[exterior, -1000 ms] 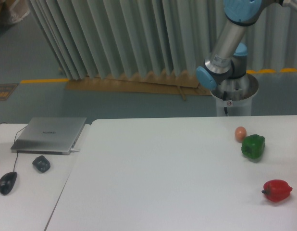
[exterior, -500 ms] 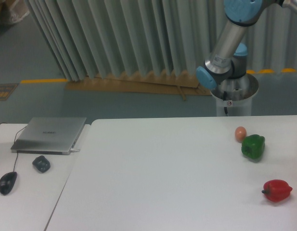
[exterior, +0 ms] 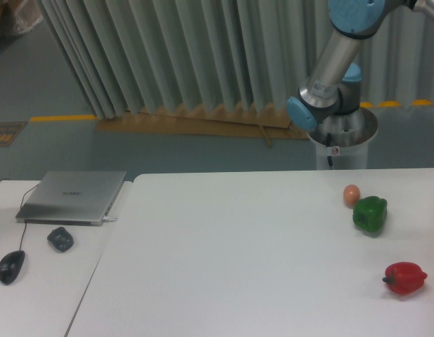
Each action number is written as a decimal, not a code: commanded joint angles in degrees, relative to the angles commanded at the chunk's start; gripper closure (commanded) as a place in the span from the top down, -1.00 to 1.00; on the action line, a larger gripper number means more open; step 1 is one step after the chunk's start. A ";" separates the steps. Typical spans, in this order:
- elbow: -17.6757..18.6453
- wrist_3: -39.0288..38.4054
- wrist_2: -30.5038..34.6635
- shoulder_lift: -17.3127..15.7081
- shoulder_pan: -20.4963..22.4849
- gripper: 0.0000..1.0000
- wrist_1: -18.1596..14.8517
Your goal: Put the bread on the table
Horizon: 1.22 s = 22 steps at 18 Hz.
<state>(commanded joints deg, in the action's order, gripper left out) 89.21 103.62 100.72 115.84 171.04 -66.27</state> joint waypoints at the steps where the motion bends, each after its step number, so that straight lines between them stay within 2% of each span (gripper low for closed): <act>1: -0.18 0.00 0.09 -0.09 -0.09 -0.11 0.00; 4: -0.44 -0.26 -0.09 -0.44 -0.35 -0.11 -0.79; 8: -2.11 -1.05 -1.75 -3.07 -0.96 -0.11 -8.24; 10: -2.11 -2.19 -2.37 -4.13 -1.93 -0.10 -10.36; 15: -2.46 -2.55 -3.16 -4.57 -2.29 -0.09 -12.30; 19: -4.57 -1.58 -4.04 -4.57 -2.11 -0.09 -17.48; 22: -4.66 -1.58 -4.30 -4.57 -2.28 -0.09 -18.37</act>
<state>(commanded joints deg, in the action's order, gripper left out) 84.55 102.04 96.42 111.27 168.75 -84.64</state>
